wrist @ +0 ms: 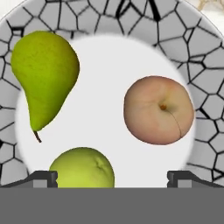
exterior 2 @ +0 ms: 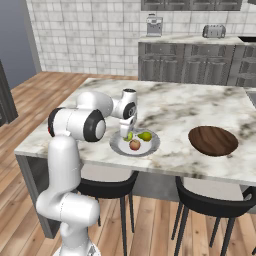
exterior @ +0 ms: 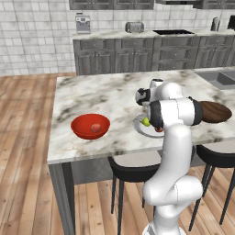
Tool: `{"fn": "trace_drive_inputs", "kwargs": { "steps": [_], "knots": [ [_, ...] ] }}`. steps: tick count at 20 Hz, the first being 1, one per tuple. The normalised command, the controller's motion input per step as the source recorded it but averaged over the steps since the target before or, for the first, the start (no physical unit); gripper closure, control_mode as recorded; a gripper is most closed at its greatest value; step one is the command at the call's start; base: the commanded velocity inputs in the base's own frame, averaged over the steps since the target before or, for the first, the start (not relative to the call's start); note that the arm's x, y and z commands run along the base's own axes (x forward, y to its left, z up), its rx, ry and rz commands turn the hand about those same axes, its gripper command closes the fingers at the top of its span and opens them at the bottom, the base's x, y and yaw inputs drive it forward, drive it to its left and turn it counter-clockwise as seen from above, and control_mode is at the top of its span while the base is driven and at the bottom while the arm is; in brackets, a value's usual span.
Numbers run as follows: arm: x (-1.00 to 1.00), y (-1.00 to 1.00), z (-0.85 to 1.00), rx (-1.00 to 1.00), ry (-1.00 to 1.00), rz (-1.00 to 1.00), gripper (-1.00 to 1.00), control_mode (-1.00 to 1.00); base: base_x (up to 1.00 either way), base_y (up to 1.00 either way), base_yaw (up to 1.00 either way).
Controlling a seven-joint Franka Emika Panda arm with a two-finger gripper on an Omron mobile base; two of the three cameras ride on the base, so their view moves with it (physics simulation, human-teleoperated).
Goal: Take the fruits from the plate on the dining counter and place two fruits in each bowl.
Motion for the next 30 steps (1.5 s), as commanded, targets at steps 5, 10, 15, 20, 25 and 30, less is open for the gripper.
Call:
{"fn": "trace_drive_inputs", "kwargs": {
  "steps": [5, 10, 15, 20, 25, 30],
  "knots": [
    [0.02, 0.02, 0.00, 0.01, 0.01, -0.11, -1.00, -1.00, 0.00, 0.00, 0.00],
    [0.03, 0.05, -0.02, 0.00, 0.01, -0.11, -1.00, -1.00, 0.00, 0.00, 0.00],
    [0.04, 0.09, -0.22, 0.00, 0.00, -0.14, -1.00, -1.00, 0.00, 0.00, 0.00],
    [0.00, 0.00, -0.28, 0.00, 0.00, -0.09, -1.00, -1.00, 0.00, 0.00, 0.00],
    [0.00, 0.00, -0.18, 0.00, 0.00, -0.05, -1.00, -1.00, 0.00, 0.00, 0.00],
    [-0.09, 0.17, -0.04, 0.00, 0.02, -0.05, -1.00, -1.00, 0.00, 0.00, 0.00]
  ]
}}
